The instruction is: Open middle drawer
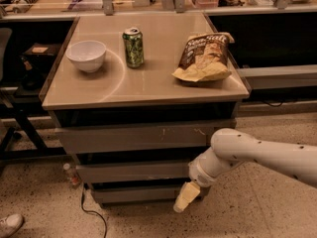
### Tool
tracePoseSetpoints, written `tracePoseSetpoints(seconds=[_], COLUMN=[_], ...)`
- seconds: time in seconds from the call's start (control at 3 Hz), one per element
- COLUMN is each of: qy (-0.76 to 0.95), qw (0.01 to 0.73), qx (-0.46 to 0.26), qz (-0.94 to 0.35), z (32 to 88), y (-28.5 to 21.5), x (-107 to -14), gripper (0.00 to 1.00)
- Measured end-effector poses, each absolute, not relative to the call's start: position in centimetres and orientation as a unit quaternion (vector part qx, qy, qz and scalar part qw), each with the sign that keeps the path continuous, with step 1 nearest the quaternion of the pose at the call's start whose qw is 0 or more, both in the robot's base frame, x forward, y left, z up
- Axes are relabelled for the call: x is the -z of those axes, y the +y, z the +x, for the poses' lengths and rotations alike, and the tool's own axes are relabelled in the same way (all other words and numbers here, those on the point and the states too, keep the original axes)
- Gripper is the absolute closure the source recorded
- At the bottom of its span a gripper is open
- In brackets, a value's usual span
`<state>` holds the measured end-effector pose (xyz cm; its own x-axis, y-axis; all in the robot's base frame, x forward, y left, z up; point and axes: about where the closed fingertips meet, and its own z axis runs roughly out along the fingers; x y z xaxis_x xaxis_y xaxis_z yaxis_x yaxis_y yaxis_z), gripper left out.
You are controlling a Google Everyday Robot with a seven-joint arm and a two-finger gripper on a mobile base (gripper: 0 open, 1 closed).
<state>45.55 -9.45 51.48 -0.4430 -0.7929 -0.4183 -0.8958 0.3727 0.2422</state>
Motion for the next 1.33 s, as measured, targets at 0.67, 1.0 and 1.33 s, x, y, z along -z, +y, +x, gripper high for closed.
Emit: tracePoseSetpoints(seconds=[0.67,1.0,1.33], qy=[0.822,0.824,0.823], qw=[0.121,0.151,0.173], qx=[-0.221,-0.216,-0.214], qz=[-0.511,-0.502,-0.497], z=[45.3,47.1,49.0], y=[-9.1,-8.3,-7.7], x=[-50.4,-49.1,-47.9], gripper=[0.00,0.00,0.00])
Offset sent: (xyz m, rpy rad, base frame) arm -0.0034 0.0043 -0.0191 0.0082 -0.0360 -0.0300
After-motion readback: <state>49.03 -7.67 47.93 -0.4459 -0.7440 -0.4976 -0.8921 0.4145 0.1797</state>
